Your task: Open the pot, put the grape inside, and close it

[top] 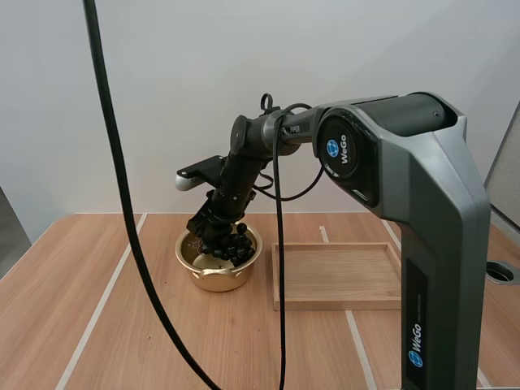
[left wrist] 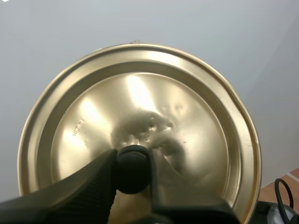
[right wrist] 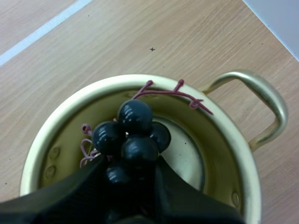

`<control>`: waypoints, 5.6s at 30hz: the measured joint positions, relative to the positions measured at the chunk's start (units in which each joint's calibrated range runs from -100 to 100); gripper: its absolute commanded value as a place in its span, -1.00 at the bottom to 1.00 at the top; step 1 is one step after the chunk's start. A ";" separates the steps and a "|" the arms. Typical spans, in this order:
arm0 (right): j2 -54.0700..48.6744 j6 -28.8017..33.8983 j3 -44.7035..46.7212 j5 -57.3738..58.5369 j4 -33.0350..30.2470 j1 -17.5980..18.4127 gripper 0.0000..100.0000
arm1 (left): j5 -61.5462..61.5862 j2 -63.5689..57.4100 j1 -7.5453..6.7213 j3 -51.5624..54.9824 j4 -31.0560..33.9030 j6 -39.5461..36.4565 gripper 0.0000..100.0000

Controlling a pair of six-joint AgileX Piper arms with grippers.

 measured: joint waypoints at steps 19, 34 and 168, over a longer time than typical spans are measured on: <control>6.41 0.00 -0.80 -1.75 -0.74 0.38 -1.00 | 0.00 0.00 0.00 0.00 0.79 0.19 -1.00; 9.25 0.00 -1.36 -3.88 0.02 0.47 -1.00 | 0.28 0.00 0.00 0.00 1.88 0.19 -1.00; -48.76 9.02 7.11 2.86 -6.84 -23.14 -1.00 | -15.26 14.44 0.00 38.01 -1.87 0.19 -1.00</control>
